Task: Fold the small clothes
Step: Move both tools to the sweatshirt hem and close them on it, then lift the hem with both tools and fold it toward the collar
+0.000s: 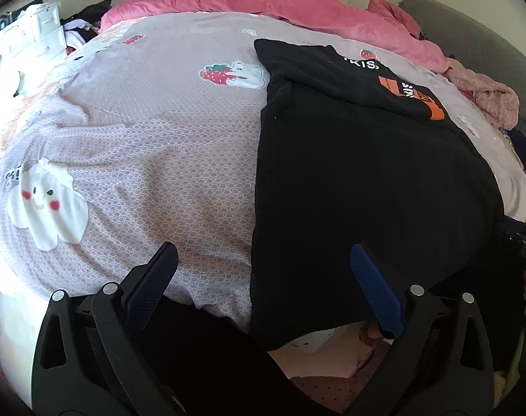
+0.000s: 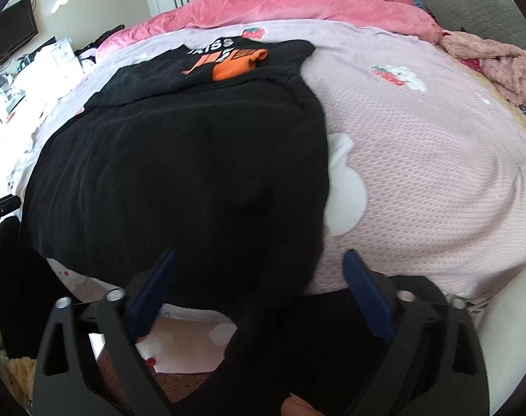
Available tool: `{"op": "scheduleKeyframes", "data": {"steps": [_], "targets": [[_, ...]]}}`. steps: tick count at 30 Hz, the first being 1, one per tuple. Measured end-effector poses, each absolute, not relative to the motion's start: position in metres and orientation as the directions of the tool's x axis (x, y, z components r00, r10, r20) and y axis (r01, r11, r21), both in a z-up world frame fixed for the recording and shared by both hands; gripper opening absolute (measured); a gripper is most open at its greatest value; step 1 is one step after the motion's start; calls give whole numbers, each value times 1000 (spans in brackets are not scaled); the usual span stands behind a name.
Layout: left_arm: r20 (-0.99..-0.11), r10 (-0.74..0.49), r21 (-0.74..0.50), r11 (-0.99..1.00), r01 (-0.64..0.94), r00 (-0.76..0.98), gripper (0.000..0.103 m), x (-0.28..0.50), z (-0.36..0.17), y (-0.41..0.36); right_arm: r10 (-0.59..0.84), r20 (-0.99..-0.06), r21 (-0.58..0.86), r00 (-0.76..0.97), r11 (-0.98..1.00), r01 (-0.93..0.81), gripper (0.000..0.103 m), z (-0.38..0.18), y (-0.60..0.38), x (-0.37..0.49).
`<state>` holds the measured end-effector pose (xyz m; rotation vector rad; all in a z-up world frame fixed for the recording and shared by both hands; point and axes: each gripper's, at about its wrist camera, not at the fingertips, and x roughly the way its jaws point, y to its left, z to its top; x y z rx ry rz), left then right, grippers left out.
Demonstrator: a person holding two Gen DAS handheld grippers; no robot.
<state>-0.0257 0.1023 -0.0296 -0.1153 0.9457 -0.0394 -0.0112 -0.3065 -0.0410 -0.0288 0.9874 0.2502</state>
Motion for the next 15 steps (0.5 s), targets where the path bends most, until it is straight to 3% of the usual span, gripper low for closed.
{"op": "scheduleKeyframes", "data": {"steps": [3,4,6,8,9,10,12,14,15], "targets": [[-808,-102,-125,992,-1,580,90,-24,-33,98,157,-845,48,512,974,-220,64,-46,-303,-9],[-806,-114,-135,991,6,580,87,-24,-33,97,144,-847,33,512,975,-219,54,-46,-303,-9],[-807,-136,-154,988,17,575,72,-23,-35,94,137,-844,32,518,978,-207,39,-45,-307,-10],[-811,-144,-161,987,22,567,56,-21,-38,92,141,-837,41,529,980,-196,13,-42,-314,-11],[-813,-145,-162,987,21,564,45,-21,-40,91,168,-829,68,533,977,-201,6,-39,-317,-12],[-813,-147,-165,986,20,564,40,-21,-40,91,174,-823,72,541,976,-204,6,-36,-319,-13],[-814,-135,-158,987,9,566,15,-20,-41,92,189,-810,75,554,972,-222,6,-30,-318,-16],[-809,-125,-160,987,-10,574,4,-21,-39,97,224,-788,97,573,965,-244,6,-23,-317,-19],[-803,-140,-180,984,-12,580,4,-22,-37,100,235,-776,101,585,962,-252,6,-18,-316,-19]]}}
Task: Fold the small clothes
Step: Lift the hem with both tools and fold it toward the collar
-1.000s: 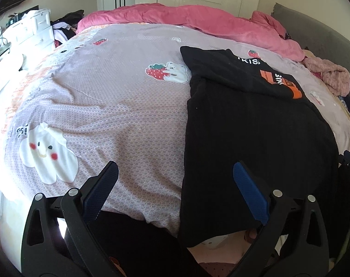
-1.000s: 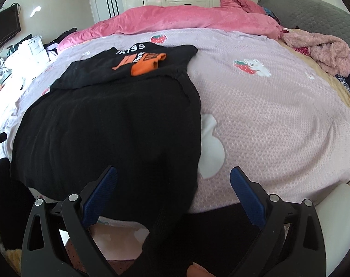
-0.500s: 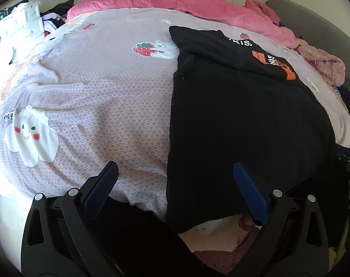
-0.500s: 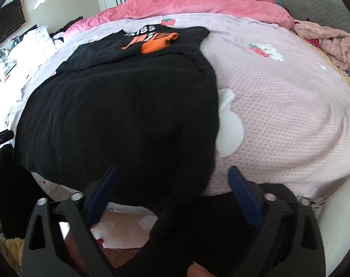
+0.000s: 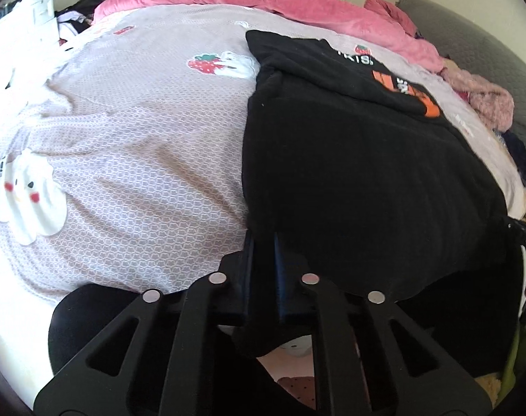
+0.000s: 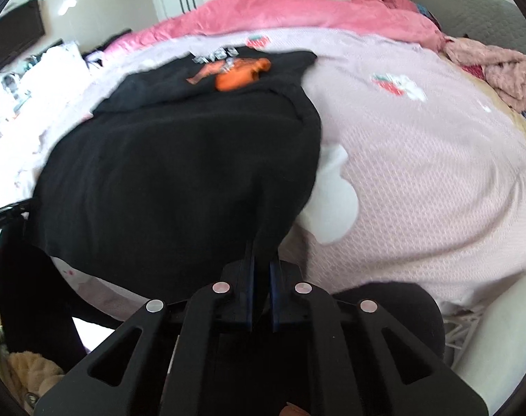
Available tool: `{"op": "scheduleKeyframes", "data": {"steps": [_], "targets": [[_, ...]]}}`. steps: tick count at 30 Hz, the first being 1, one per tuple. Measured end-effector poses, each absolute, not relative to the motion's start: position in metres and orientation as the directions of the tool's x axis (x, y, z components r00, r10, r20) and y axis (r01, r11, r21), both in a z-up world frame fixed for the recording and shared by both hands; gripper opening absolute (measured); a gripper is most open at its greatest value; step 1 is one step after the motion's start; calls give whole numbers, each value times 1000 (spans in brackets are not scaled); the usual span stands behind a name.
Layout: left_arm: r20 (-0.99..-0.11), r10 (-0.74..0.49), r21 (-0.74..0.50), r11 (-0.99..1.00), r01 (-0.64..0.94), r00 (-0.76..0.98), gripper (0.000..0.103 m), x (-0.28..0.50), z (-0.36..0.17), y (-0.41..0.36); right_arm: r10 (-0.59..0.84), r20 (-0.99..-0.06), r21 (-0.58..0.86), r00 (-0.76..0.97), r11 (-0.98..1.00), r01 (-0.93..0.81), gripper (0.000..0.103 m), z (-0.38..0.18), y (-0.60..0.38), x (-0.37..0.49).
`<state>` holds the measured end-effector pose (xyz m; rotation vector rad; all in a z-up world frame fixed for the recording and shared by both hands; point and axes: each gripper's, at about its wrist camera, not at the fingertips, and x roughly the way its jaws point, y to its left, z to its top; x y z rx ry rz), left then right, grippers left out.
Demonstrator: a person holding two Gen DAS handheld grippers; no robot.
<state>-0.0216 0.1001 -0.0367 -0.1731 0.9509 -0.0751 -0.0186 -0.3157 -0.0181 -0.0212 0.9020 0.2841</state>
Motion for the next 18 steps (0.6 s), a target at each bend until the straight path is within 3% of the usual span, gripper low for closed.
{"op": "scheduleKeyframes", "data": {"steps": [9,18], "targets": [[-718,-186,-240,971,11,671,4,-13,6,111,326,-650,198,686,945,-261,6,27,-330,-1],[-677,-188,-326,944,-60,712,4,47,21,133,298,-582,226,757,953,-201,6,49,-337,56]]}}
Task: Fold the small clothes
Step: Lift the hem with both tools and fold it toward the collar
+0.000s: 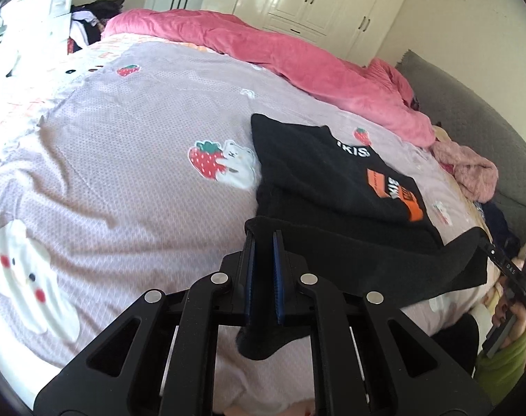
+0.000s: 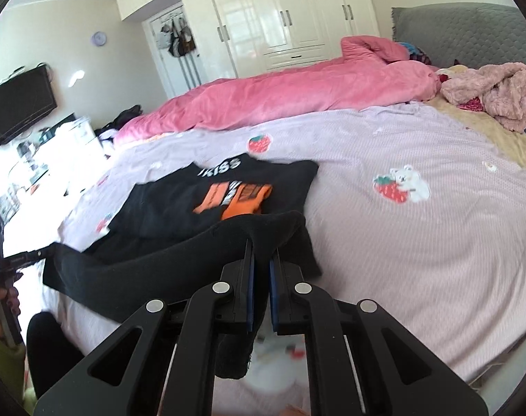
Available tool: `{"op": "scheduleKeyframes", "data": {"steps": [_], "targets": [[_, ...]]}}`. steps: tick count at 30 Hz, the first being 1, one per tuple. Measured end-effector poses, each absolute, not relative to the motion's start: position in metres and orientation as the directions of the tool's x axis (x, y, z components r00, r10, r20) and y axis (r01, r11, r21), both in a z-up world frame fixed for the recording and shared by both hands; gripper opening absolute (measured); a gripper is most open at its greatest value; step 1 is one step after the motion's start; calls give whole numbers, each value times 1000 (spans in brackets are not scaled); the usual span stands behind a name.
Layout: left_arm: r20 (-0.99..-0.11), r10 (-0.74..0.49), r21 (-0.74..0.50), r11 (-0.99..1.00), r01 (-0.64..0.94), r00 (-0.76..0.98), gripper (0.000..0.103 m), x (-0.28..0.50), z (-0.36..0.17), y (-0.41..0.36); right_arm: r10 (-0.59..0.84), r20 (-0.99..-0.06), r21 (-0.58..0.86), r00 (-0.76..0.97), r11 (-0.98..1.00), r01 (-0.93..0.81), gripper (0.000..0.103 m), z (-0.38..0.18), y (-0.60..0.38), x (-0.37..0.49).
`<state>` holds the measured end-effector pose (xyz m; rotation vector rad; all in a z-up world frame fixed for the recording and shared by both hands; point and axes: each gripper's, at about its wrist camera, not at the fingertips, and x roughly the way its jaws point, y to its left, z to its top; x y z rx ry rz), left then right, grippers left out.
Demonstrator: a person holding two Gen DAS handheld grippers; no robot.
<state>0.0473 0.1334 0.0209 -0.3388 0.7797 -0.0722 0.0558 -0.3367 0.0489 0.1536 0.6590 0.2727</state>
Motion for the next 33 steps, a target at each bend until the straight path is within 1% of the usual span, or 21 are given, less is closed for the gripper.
{"op": "scheduleKeyframes", "data": {"steps": [4,7,9,10,11,13,14,15,17,21,24,26,27,28,30,31,32,33], "targets": [[-684,-189,-340,937,-78,705,5,65,11,135,289,-605,245,742,954,-172,7,37,-336,76],[-682,-210,-378,921,-92,700,11,65,3,139,284,-631,252,722,955,-156,9,24,-334,83],[-676,-215,-384,919,-88,705,27,61,2,139,285,-641,264,712,954,-145,19,17,-334,83],[-674,-217,-387,918,-87,707,29,59,2,139,285,-646,268,708,953,-139,25,14,-334,81],[-668,-223,-396,915,-85,709,32,55,2,139,287,-649,274,704,952,-136,34,12,-334,79],[-658,-235,-409,909,-77,716,36,49,4,138,305,-649,302,697,944,-132,47,7,-336,72],[-653,-241,-414,908,-71,718,42,43,5,137,311,-651,311,693,941,-131,47,5,-335,69],[-651,-245,-416,907,-68,718,45,39,5,137,320,-653,320,686,938,-133,48,3,-335,66],[-651,-251,-420,905,-64,716,49,33,3,135,335,-658,329,675,934,-142,50,-2,-332,58],[-671,-277,-447,891,-77,688,52,23,-11,135,353,-675,327,648,930,-166,50,-10,-323,48],[-683,-290,-453,888,-78,671,52,24,-19,130,355,-682,316,640,931,-180,50,-14,-315,46],[-683,-285,-446,892,-75,673,49,26,-19,127,350,-685,305,639,934,-185,50,-14,-312,47],[-679,-283,-443,894,-71,678,38,26,-17,124,348,-682,301,643,935,-186,49,-13,-311,47],[-676,-282,-442,894,-68,681,32,26,-15,123,342,-680,296,649,937,-184,47,-12,-311,47],[-678,-279,-438,896,-68,680,13,29,-14,121,336,-675,296,657,939,-176,41,-11,-314,50],[-682,-280,-435,898,-67,676,8,32,-14,120,336,-674,298,658,939,-174,32,-11,-315,52],[-686,-280,-432,900,-66,672,5,34,-14,119,336,-677,297,655,939,-175,20,-12,-315,55],[-685,-280,-429,901,-62,672,4,35,-13,118,332,-680,290,654,941,-176,12,-12,-315,57]]}}
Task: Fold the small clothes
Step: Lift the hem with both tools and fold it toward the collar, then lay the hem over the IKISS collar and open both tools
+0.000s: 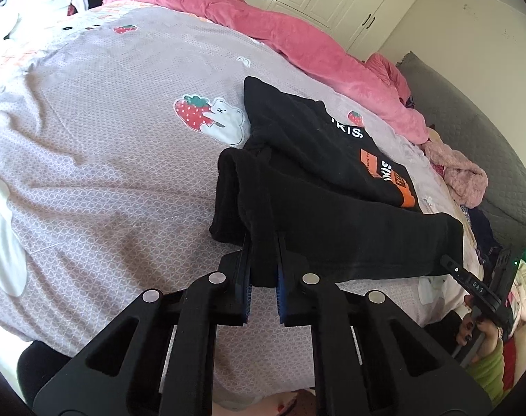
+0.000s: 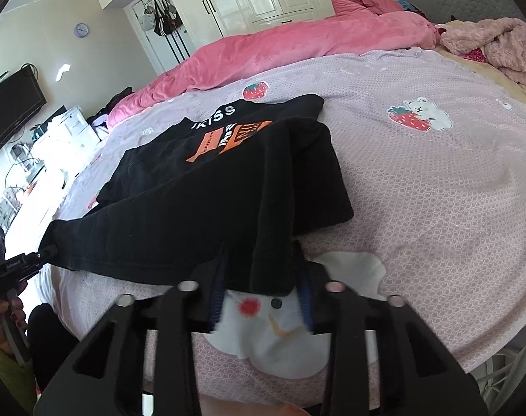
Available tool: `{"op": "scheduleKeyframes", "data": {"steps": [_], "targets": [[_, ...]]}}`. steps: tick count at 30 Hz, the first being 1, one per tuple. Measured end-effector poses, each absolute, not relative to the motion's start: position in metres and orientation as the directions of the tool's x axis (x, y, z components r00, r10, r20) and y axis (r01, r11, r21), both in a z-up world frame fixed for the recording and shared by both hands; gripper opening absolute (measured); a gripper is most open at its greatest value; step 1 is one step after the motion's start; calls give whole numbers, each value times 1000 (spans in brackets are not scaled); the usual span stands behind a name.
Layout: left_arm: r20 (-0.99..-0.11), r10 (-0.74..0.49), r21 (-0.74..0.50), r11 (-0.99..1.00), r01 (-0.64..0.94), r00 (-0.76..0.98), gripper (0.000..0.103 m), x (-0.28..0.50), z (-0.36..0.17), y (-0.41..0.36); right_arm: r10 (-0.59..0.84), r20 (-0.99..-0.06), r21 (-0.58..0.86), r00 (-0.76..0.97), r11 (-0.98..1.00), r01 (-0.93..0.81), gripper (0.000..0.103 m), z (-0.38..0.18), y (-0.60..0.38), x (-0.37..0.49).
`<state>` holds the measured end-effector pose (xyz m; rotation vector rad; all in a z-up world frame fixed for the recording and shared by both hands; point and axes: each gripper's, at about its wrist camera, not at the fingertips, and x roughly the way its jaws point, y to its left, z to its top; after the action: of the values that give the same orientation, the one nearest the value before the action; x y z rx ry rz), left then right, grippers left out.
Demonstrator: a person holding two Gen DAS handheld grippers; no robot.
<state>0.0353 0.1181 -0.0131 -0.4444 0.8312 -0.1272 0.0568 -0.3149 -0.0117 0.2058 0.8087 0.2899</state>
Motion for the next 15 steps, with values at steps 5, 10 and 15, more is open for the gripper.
{"op": "scheduleKeyframes", "data": {"steps": [5,10,15], "targets": [[-648,-291,-432,902,-24,704,4,45,7,117,327,-650,288,686,941,-176,8,0,-319,65],[-611,-314,-472,881,-16,727,4,69,22,123,340,-594,321,729,931,-173,7,22,-330,81],[-572,-317,-499,867,-14,757,4,99,38,128,333,-556,339,762,928,-158,7,41,-334,104]]}}
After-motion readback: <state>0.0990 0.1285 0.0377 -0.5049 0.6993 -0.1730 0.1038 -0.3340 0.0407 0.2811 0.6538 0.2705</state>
